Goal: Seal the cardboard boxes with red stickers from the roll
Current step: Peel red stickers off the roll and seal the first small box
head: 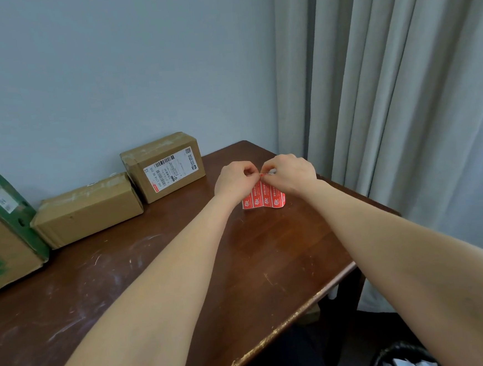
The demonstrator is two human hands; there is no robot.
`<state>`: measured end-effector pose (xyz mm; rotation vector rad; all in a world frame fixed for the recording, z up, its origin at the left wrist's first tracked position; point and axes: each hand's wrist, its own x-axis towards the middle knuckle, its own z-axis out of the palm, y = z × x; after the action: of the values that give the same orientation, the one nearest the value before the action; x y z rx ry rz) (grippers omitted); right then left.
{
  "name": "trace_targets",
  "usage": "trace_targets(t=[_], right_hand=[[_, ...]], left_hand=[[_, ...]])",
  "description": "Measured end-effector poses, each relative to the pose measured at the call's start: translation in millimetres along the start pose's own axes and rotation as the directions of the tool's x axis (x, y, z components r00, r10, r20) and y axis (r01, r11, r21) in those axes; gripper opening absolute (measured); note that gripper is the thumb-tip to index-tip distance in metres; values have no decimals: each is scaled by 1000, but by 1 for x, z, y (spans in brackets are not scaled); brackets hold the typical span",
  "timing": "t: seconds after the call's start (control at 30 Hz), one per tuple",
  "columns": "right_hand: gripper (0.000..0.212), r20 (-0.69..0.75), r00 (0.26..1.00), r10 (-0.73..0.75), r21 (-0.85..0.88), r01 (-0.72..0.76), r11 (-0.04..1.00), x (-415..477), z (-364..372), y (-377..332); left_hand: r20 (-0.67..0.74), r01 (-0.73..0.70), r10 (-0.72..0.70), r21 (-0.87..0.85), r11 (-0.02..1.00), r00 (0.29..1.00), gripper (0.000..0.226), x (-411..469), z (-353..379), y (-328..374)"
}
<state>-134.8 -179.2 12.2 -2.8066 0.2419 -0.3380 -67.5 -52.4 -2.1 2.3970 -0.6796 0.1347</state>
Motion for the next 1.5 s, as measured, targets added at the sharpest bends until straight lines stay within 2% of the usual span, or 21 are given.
trace_targets(t=[0.57,1.5], right_hand=[[30,-23,1000,-21,-8,20,1000,0,3,1],[31,-86,995,-53,-53,49,997,-1,8,1]], left_hand=[[0,113,-113,-110,987,994,14,0,3,5],[23,211,-211,-207,955,977,18,1,7,11]])
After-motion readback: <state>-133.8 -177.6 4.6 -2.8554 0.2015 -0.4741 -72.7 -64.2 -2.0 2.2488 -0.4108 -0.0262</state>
